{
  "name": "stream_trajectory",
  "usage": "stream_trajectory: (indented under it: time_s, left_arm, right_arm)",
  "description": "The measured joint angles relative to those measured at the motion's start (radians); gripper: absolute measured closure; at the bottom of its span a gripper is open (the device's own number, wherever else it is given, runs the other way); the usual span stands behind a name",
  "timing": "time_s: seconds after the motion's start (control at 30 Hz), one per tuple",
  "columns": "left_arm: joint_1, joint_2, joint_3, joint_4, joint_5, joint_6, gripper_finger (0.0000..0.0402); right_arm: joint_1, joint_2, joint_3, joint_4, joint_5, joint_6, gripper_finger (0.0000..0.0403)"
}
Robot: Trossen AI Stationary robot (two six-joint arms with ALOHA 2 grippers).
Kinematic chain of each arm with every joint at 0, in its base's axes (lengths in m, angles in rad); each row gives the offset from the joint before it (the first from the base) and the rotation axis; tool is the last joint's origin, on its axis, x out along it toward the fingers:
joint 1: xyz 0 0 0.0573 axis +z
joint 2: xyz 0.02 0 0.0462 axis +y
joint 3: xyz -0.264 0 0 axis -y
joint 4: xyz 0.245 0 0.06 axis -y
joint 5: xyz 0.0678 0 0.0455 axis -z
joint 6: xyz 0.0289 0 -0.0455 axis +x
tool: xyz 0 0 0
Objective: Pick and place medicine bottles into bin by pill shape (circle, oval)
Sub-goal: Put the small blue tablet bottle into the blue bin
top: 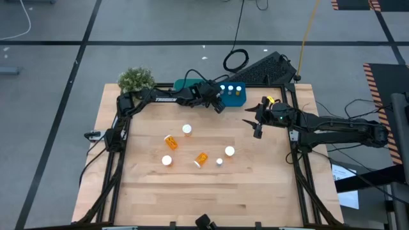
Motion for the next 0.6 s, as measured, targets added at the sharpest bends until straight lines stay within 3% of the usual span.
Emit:
stream_trajectory:
  time_s: [0.27, 0.6]
  left_arm:
    - [-0.012, -0.033, 0.000, -0.026, -0.009, 0.026, 0.0215]
    - [-0.089, -0.186, 0.001, -0.214, -0.014, 0.101, 0.0215]
  right_arm:
    - [0.000, 0.000, 0.000, 0.000, 0.000, 0.001, 0.0188]
    - [0.031, 0.000, 0.001, -0.002, -0.026, 0.086, 0.0188]
